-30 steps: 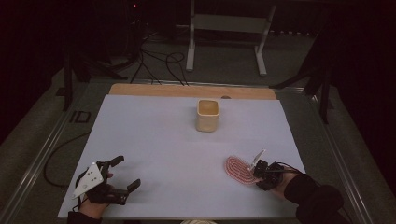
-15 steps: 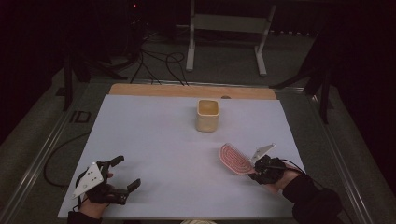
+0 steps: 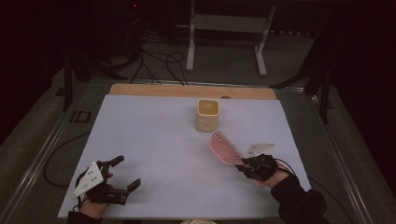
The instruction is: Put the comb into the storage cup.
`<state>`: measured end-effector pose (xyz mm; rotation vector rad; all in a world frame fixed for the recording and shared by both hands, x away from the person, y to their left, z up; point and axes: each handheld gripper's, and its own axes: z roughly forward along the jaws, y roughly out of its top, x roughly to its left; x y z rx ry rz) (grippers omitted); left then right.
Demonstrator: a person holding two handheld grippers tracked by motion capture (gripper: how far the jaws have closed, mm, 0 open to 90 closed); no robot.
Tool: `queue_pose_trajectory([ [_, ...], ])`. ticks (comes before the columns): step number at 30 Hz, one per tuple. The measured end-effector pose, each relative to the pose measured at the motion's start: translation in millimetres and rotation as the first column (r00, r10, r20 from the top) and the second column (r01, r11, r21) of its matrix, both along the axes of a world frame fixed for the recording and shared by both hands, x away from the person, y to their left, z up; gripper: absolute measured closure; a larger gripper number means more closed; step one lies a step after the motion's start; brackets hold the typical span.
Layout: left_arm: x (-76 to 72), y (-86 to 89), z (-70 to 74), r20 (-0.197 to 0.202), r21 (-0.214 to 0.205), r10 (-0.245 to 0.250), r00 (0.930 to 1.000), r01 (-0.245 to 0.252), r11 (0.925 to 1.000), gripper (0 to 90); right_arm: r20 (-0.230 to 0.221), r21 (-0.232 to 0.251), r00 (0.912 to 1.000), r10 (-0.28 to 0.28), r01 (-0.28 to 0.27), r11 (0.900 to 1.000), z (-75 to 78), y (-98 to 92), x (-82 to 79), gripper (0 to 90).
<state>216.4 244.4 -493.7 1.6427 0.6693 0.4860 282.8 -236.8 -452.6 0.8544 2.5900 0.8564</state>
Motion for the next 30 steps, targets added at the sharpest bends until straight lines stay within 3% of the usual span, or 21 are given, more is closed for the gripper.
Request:
queue_pose_trajectory([
  [5,0.3,0.0,-0.1,-0.006,-0.002,0.004,1.0,-0.004,1.0,0.3,0.04,0.039,0.9989,0.023,-0.025,0.9989,-2.9,6.4,-4.0,70.8],
  [7,0.7,0.1,-0.3,-0.009,-0.006,0.002,1.0,-0.002,1.0,0.3,0.055,0.065,0.9982,0.023,-0.026,0.9976,-3.6,8.9,-5.6,70.9],
  [8,1.1,-0.1,-0.4,-0.01,-0.009,0.002,0.9999,-0.002,1.0,0.3,0.062,0.105,0.9977,0.028,-0.034,0.9939,-4.1,11.1,-7.1,70.9],
  [9,1.1,-0.1,-0.4,-0.01,-0.009,0.002,0.9999,-0.002,1.0,0.3,0.062,0.105,0.9977,0.028,-0.034,0.9939,-4.1,11.1,-7.1,70.9],
  [10,1.4,-0.6,-0.3,-0.014,-0.012,0.0,0.9999,0.0,0.9999,0.3,0.081,0.136,0.9963,0.029,-0.04,0.9898,-3.9,13.2,-9.0,70.9],
  [13,1.6,-1.3,-0.2,-0.018,-0.009,-0.001,0.9998,0.001,1.0,0.3,0.089,0.162,0.9958,0.021,-0.036,0.9861,-3.9,15.3,-9.8,70.9],
  [14,1.7,-1.8,-0.2,-0.02,-0.009,-0.004,0.9998,0.004,0.9999,0.3,0.09,0.195,0.9957,0.023,-0.04,0.9799,-4.1,15.7,-9.2,71.0],
  [16,1.8,-2.3,-0.1,-0.023,-0.011,-0.006,0.9997,0.006,0.9999,0.3,0.098,0.204,0.9951,0.012,-0.032,0.9784,-4.3,15.9,-9.6,71.0],
  [20,2.5,-4.1,0.4,-0.032,-0.011,-0.007,0.9995,0.007,0.9999,0.3,0.11,0.265,0.9939,-0.007,-0.022,0.9639,-5.8,15.6,-7.9,71.0],
  [23,3.0,-5.7,0.9,-0.041,-0.008,-0.011,0.9991,0.011,0.9999,0.3,0.135,0.28,0.9906,-0.018,-0.021,0.9596,-4.5,16.5,-9.0,71.1],
  [24,3.4,-6.3,1.2,-0.046,-0.009,-0.012,0.9989,0.011,0.9999,0.3,0.145,0.307,0.9889,-0.032,-0.015,0.9516,-2.8,15.8,-9.6,71.1],
  [25,3.8,-7.0,1.5,-0.048,-0.012,-0.014,0.9987,0.014,0.9998,0.3,0.145,0.307,0.9889,-0.032,-0.015,0.9516,-2.8,15.8,-9.6,71.1],
  [26,4.3,-7.8,1.9,-0.055,-0.01,-0.011,0.9984,0.01,0.9999,0.3,0.149,0.329,0.9883,-0.034,-0.017,0.9441,-1.8,14.6,-9.7,71.1],
  [28,5.3,-9.0,2.9,-0.064,-0.012,-0.011,0.9979,0.01,0.9999,0.3,0.146,0.343,0.9886,-0.039,-0.013,0.9394,-2.6,13.6,-9.6,71.1],
  [30,6.4,-9.8,4.2,-0.078,-0.014,-0.008,0.9969,0.007,0.9999,0.3,0.156,0.336,0.9866,-0.047,-0.008,0.9419,-4.2,13.6,-10.1,71.1],
])
